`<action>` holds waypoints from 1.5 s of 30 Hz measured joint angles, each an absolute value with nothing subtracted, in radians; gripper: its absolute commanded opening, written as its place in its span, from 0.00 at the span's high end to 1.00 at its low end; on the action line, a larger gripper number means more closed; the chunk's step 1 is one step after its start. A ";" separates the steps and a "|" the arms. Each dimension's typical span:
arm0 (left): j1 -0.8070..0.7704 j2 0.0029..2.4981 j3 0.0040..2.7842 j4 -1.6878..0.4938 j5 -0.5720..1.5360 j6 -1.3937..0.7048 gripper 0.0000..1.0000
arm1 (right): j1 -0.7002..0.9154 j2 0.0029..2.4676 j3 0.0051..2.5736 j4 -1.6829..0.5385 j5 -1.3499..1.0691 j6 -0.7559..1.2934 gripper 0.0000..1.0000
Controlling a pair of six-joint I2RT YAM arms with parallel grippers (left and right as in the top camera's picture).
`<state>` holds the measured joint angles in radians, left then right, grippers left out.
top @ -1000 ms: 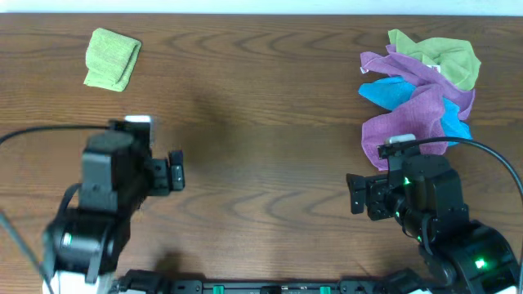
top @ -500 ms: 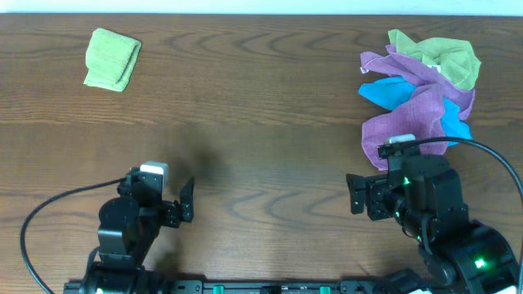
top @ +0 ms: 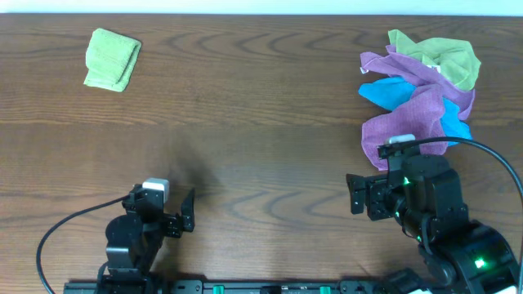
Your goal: Fold the cloth
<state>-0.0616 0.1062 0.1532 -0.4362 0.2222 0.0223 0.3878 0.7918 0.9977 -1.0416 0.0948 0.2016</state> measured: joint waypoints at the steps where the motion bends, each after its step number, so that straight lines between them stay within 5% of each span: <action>1: -0.062 0.093 0.145 -0.436 0.222 0.022 0.05 | 0.388 0.792 0.997 -1.042 0.094 0.202 0.01; 45: -0.059 0.012 0.144 -0.424 0.222 0.019 0.05 | 0.379 0.771 0.997 -1.043 0.110 0.201 0.01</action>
<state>-0.0589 0.0120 0.1440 -0.4244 0.2218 0.0189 0.3786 0.7712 0.9974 -1.0431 0.1104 0.2008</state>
